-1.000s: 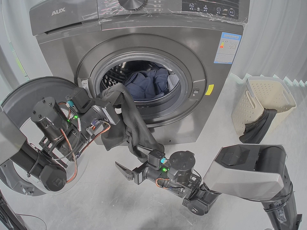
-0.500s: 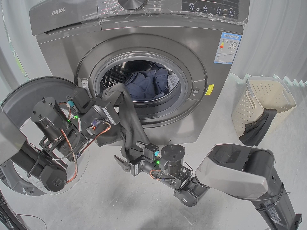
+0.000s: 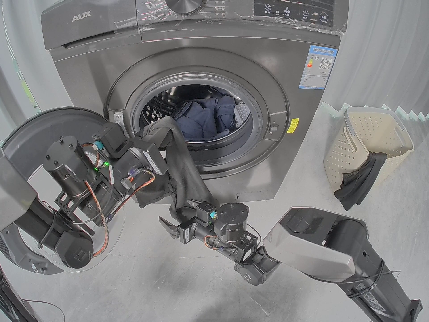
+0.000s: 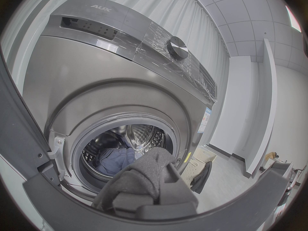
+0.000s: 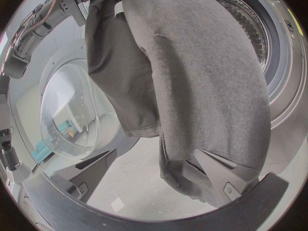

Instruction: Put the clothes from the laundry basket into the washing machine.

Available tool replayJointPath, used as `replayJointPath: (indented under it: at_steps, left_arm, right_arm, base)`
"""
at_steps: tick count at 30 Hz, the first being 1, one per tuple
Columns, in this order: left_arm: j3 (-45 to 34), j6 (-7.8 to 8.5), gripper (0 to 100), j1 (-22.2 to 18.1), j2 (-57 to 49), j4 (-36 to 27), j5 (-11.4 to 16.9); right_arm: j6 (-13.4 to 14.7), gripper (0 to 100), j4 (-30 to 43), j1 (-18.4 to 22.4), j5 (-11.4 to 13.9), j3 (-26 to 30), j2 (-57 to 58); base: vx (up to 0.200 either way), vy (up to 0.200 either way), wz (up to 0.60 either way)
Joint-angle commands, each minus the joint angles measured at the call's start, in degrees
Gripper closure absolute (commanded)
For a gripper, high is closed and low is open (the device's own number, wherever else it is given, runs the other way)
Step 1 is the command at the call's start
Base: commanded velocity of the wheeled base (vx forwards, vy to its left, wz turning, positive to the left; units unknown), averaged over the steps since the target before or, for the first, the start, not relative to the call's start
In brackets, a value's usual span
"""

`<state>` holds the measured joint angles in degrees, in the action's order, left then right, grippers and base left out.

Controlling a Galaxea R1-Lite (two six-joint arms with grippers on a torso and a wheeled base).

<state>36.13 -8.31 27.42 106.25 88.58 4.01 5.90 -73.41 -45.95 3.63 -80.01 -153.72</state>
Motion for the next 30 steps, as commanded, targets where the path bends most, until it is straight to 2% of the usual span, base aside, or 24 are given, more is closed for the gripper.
replayJointPath:
  at_steps: [1,2,5,8,9,12,15,18,27,29,30]
  left_arm:
    - [-0.01,-0.04,100,0.01,0.01,0.1,0.03]
    - [-0.01,-0.04,100,0.01,0.01,0.1,0.03]
    - [-0.01,-0.04,100,0.01,0.01,0.1,-0.06]
    - [-0.01,-0.04,100,0.01,-0.08,0.02,-0.06]
    - [-0.01,-0.04,100,-0.08,-0.08,0.02,0.03]
    - [-0.01,-0.04,100,-0.08,0.01,0.1,0.03]
    - [-0.01,-0.04,100,-0.08,0.01,0.02,0.03]
    - [-0.01,-0.04,100,-0.26,0.09,0.1,0.03]
    - [-0.01,-0.04,100,-0.35,0.18,0.02,0.03]
    - [-0.01,-0.04,100,-0.35,0.18,0.02,0.03]
    - [-0.01,-0.04,100,-0.43,0.18,0.1,0.03]
  right_arm:
    - [-0.01,0,0.9,-0.02,-0.21,-1.73,-1.32]
    - [-0.01,0,0.9,-0.02,-0.21,-1.73,-1.32]
    - [-0.28,0,2.92,1.39,-1.0,-6.92,-3.78]
    - [-1.77,0,4.24,2.44,-1.61,-9.99,-5.53]
    - [-3.0,0,4.86,3.14,-2.75,-11.75,-6.33]
    - [-3.88,0,5.74,3.93,-3.9,-13.95,-7.56]
    - [-3.88,0,6.26,4.02,-4.25,-14.56,-7.91]
    - [-3.88,0,6.26,4.02,-6.01,-14.56,-7.82]
    - [-3.62,0,6.18,4.55,-6.71,-14.3,-7.47]
    - [-3.53,0,6.0,4.73,-7.59,-14.39,-7.56]
    - [-3.53,100,5.91,4.81,-8.12,-14.39,-7.56]
  base:
    - [0.0,0.0,0.0]
    - [0.0,0.0,0.0]
    - [0.0,0.0,0.0]
    - [0.0,0.0,0.0]
    - [0.0,0.0,0.0]
    - [0.0,0.0,0.0]
    - [0.0,0.0,0.0]
    - [0.0,0.0,0.0]
    - [0.0,0.0,0.0]
    - [0.0,0.0,0.0]
    - [0.0,0.0,0.0]
